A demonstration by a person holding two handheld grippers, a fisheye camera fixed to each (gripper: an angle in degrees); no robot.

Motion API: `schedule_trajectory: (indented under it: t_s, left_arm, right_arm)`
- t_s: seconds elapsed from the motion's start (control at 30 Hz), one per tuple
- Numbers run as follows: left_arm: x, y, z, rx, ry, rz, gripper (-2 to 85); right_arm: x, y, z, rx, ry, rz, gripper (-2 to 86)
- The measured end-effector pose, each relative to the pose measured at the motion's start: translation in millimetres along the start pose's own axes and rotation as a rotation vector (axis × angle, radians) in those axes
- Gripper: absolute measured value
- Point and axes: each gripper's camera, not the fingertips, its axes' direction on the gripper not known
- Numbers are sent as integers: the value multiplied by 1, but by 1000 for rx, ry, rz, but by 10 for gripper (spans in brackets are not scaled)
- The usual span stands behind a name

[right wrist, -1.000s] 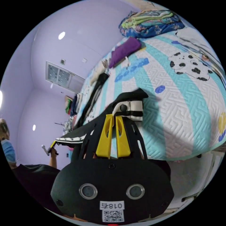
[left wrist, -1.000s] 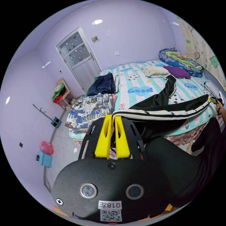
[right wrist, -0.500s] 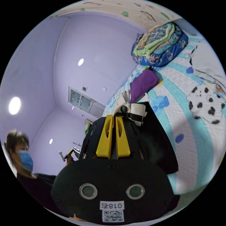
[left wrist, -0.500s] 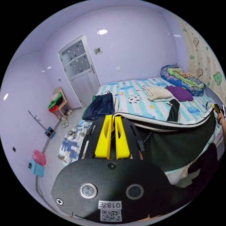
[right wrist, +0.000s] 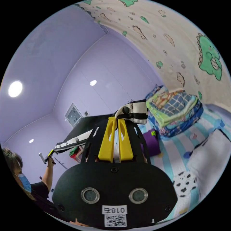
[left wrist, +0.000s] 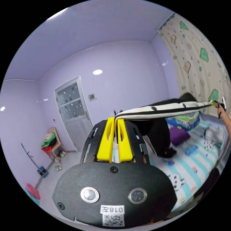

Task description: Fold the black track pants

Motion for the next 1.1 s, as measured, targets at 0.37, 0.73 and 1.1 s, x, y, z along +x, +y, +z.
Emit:
schedule_trajectory:
  t_s: [0.37,0.73,1.1]
  left_arm:
    - [120,275,120,-607,207,98,-3]
    - [145,267,68,-597,258,270,10]
    - [130,254,49,-737,350,75,88]
  right_arm:
    - [147,219,23,-504,292,451,5]
    - [98,179,-24,-659,260,363,11]
    - [35,143,-65,-857,285,239,106]
